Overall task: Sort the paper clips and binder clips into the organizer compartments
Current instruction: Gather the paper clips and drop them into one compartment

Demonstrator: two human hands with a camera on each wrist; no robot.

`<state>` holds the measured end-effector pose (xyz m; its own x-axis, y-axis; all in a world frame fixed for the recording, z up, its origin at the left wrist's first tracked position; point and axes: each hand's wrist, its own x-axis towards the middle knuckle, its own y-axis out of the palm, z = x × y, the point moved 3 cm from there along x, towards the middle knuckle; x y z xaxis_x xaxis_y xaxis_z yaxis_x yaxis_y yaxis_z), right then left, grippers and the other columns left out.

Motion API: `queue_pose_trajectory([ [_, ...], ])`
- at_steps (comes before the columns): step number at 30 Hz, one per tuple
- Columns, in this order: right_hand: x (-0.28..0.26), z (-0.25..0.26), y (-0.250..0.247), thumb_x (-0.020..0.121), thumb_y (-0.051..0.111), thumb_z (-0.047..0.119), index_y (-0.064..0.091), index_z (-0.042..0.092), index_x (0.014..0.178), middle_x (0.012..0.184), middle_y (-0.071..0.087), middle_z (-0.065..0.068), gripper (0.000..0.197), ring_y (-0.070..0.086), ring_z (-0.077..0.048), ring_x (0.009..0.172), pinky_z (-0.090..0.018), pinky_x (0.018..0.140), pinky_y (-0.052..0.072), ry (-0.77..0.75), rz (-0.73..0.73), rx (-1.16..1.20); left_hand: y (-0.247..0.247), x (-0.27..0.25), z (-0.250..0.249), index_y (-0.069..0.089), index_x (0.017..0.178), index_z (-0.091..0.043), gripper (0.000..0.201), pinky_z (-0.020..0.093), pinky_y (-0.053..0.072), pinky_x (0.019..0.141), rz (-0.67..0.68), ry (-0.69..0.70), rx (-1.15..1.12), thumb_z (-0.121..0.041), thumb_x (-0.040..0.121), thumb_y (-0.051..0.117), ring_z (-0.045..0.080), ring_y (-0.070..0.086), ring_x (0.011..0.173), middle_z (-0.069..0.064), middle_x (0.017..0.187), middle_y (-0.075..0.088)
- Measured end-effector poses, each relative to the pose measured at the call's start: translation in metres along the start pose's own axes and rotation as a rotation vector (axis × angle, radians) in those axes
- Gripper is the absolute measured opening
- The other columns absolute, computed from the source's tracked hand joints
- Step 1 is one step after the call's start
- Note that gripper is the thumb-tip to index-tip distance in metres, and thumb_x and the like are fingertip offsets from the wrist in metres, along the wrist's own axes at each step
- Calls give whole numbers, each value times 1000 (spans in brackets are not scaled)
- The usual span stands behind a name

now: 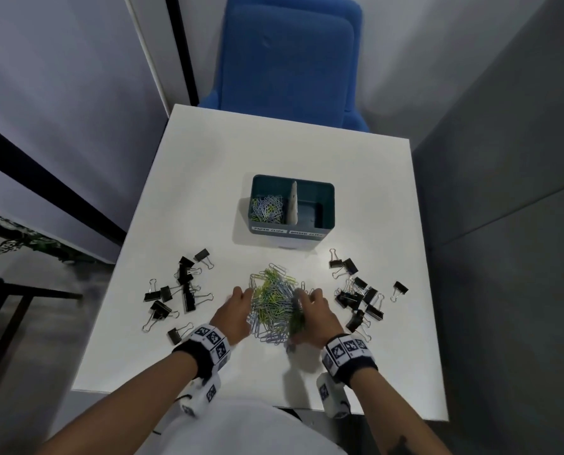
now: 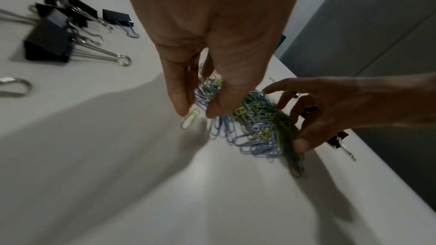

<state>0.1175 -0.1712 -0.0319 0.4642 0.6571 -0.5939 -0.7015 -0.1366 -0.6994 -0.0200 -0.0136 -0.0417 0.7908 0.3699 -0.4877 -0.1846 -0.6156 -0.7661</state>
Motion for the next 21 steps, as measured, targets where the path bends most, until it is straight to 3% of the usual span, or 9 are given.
queue_pose_trajectory([
  [4, 6, 19, 11, 58, 88, 31, 27, 28, 138, 127, 34, -9, 101, 42, -30, 114, -46, 83, 55, -16, -55, -38, 6, 7, -24, 23, 140, -19, 79, 39, 50, 78, 17, -25, 24, -32, 77, 68, 30, 49, 106, 9, 123, 36],
  [6, 7, 25, 14, 61, 87, 30, 30, 25, 136, 127, 35, -10, 94, 43, -30, 113, -45, 80, 53, -11, -71, -39, 9, 10, -30, 24, 139, -18, 77, 42, 51, 80, 11, -13, 95, -32, 78, 70, 32, 48, 109, 11, 127, 35],
  [10, 5, 22, 14, 71, 80, 24, 39, 21, 132, 125, 40, -8, 74, 50, -29, 109, -42, 83, 53, -17, -110, 0, 6, 11, -25, 38, 124, -15, 49, 41, 52, 74, -37, 8, 50, -17, 84, 67, 31, 57, 93, 11, 118, 45],
  [15, 2, 6, 5, 78, 74, 13, 59, 15, 110, 115, 52, -8, 35, 60, -30, 96, -32, 82, 50, -21, -160, 124, -6, 13, -9, 55, 96, -11, 18, 35, 48, 71, -46, 46, -94, -2, 82, 61, 27, 59, 83, 8, 94, 62],
  [18, 1, 1, -4, 81, 70, 11, 70, 14, 95, 101, 63, -8, 14, 61, -26, 91, -24, 75, 43, -41, -201, 150, -18, 12, -8, 60, 90, -13, 14, 30, 47, 68, -76, 44, -174, -2, 82, 65, 21, 60, 78, 2, 86, 64],
  [21, -2, 0, -14, 82, 69, 9, 76, 15, 84, 89, 70, -6, 9, 63, -22, 83, -26, 73, 49, -89, -249, 174, -38, 11, -10, 63, 83, -18, 19, 26, 50, 63, -120, 63, -246, 1, 82, 64, 9, 62, 70, -3, 80, 67],
])
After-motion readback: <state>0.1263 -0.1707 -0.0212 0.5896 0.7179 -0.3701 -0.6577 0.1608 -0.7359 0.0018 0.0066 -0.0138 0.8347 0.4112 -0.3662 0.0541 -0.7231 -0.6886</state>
